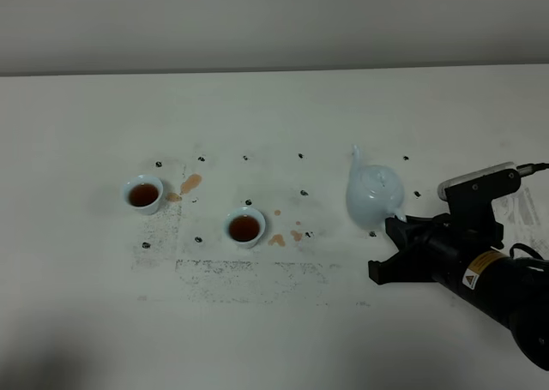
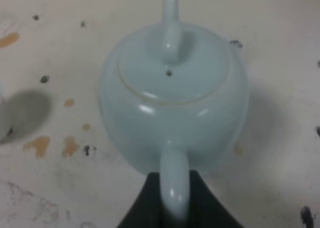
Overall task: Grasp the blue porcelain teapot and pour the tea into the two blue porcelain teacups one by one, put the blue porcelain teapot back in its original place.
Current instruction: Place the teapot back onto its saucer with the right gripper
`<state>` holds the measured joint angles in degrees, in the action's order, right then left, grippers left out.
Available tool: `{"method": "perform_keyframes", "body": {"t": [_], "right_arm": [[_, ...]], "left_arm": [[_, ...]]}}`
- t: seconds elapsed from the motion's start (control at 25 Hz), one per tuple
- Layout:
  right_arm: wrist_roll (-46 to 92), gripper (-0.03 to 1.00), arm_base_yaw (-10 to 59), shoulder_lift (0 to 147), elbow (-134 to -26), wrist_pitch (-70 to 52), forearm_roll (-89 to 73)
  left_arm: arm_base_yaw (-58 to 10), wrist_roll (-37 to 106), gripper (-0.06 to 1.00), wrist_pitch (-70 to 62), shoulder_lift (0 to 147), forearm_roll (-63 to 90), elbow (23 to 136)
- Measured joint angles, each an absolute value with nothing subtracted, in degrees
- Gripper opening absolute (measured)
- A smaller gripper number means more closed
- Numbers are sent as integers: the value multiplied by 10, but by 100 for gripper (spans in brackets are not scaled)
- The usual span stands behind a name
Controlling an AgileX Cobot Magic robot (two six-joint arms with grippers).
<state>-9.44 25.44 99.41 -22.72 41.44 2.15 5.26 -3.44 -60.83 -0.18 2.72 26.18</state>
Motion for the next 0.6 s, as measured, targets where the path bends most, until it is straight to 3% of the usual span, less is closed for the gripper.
{"method": "perform_keyframes", "body": {"t": [0.6], "right_arm": [[-76,4,254,1054,-194,510,21]], "left_arm": [[53,-34,72,-608,-2,27,262]]}}
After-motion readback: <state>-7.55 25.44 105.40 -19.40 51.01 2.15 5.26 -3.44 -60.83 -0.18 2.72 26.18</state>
